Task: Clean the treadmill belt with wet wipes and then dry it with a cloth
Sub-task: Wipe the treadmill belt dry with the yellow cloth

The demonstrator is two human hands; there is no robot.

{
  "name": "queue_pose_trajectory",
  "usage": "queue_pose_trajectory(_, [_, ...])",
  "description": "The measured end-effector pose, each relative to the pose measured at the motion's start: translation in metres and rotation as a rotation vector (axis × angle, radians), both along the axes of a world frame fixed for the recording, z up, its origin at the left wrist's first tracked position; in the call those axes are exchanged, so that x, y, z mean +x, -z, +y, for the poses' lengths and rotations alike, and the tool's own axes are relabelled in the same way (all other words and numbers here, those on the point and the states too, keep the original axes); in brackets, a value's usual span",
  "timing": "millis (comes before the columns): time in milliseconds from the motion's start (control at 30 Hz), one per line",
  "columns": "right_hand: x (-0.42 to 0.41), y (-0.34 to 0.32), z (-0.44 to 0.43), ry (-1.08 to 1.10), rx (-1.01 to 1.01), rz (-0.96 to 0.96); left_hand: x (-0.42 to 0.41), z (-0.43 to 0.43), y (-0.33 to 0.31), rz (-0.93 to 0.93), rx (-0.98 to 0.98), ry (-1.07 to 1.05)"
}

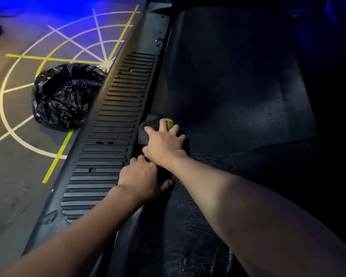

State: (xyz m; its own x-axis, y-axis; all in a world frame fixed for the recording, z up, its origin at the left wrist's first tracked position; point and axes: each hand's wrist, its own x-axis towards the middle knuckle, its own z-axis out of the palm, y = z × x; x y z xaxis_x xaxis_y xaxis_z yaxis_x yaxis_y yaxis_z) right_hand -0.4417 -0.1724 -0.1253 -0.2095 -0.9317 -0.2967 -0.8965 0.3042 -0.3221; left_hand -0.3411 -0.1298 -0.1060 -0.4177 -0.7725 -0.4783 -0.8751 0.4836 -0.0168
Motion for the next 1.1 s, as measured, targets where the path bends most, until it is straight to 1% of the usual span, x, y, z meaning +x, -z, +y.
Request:
queue_pose_trajectory(67, [-0.007, 0.000, 0.004, 0.002, -0.009, 0.018, -0.006, 0.003, -0.002, -0.025, 0.004, 0.011])
queue_pose_trajectory(167, [-0.027, 0.002, 0.017, 0.049, -0.014, 0.022, -0.012, 0.004, 0.001, -0.012, 0.018, 0.046])
queue_pose_trajectory(300, [-0.067, 0.002, 0.043, 0.136, 0.013, 0.057, -0.026, 0.007, 0.011, 0.119, 0.039, 0.234])
queue_pose_trajectory(333, [-0.080, 0.002, 0.051, 0.162, 0.026, 0.064, -0.033, 0.011, 0.011, 0.119, 0.040, 0.240])
queue_pose_trajectory(467, [-0.130, 0.002, 0.084, 0.288, 0.065, 0.083, -0.061, 0.031, 0.010, 0.078, 0.049, 0.143])
queue_pose_trajectory(633, [-0.187, 0.002, 0.135, 0.449, 0.096, 0.090, -0.111, 0.048, 0.014, 0.133, 0.005, 0.228])
queue_pose_trajectory(767, [-0.229, 0.003, 0.184, 0.600, 0.113, 0.104, -0.148, 0.062, 0.011, 0.028, 0.078, 0.166])
queue_pose_trajectory(833, [-0.248, 0.002, 0.211, 0.693, 0.138, 0.110, -0.155, 0.068, 0.013, -0.011, 0.078, 0.181])
queue_pose_trajectory(933, [-0.264, 0.001, 0.238, 0.750, 0.164, 0.111, -0.158, 0.074, 0.019, 0.048, 0.025, 0.301])
queue_pose_trajectory(1100, [-0.259, 0.004, 0.239, 0.760, 0.149, 0.164, -0.150, 0.068, 0.022, 0.127, -0.006, 0.338])
